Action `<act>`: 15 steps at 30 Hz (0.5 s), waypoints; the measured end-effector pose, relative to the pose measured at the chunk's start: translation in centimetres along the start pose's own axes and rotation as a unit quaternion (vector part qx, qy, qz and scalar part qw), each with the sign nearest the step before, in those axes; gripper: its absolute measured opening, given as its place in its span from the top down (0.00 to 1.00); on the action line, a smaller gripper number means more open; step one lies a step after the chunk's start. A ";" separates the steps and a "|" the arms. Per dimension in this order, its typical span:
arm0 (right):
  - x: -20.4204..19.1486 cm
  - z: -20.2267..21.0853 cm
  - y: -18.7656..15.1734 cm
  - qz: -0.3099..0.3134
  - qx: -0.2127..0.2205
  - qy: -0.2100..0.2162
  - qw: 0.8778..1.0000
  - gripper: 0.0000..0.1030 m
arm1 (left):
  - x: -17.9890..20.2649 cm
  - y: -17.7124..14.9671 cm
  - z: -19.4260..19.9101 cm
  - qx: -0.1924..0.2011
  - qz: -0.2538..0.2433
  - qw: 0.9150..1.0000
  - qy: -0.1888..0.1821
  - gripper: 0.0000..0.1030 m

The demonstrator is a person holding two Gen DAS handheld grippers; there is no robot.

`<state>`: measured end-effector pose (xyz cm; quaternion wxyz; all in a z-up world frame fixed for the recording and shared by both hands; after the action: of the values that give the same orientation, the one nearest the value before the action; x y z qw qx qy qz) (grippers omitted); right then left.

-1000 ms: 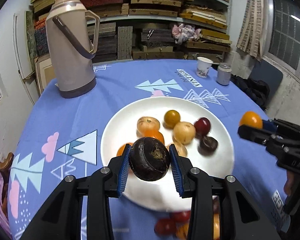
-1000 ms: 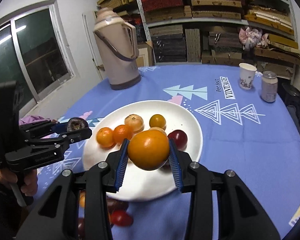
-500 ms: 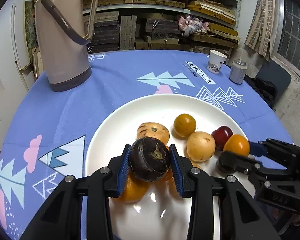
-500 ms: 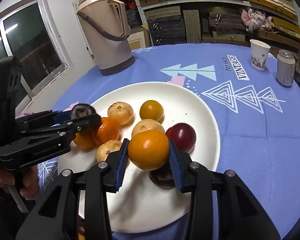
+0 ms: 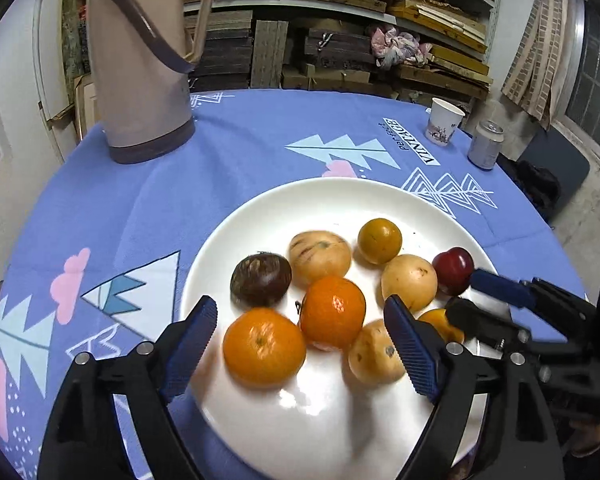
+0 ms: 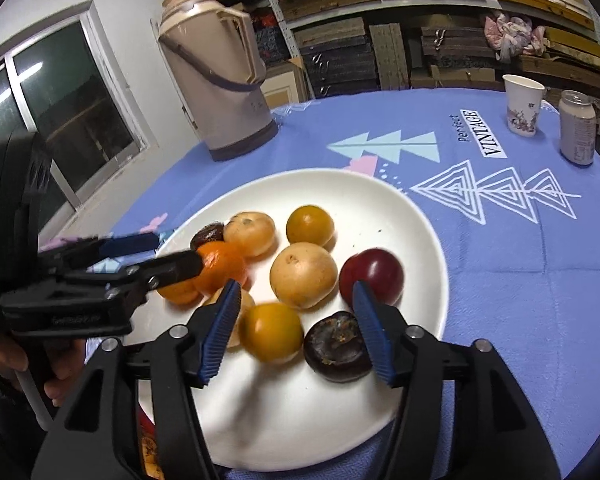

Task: Organize fruits
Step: 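Lower both fruits onto the plate and open both tools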

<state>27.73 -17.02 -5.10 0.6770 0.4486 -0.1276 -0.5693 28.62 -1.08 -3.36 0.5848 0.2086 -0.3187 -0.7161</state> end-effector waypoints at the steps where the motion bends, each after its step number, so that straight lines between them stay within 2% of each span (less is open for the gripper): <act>1: 0.0 0.1 0.1 -0.002 0.002 0.002 1.000 0.39 | -0.1 -0.3 0.5 0.001 0.002 1.000 0.001 0.16; 6: -0.4 0.7 0.2 0.003 0.017 0.011 1.000 0.32 | -1.1 -2.0 2.1 0.000 0.018 1.000 0.011 0.16; 11: -0.4 1.9 0.6 -0.011 0.037 0.020 0.999 0.29 | -2.3 -5.1 3.5 -0.019 0.034 0.999 0.015 0.16; 15: -0.9 4.0 0.5 -0.019 0.048 0.011 0.999 0.15 | -3.0 -6.7 4.9 -0.022 0.045 0.999 0.016 0.16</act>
<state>25.06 -18.13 -2.19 0.6452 0.4891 -0.1392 -0.5702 21.28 3.66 -4.79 0.6258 0.1922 -0.3027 -0.6927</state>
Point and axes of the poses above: each gripper's, at about its wrist camera, not at the fingertips, and z roughly against the way its jaws point, x to its right, y to its top, the point moved 4 cm from there along -z, roughly the way its jaws point, and after that the axes turned 3 degrees about x, right-handed, at the moved point
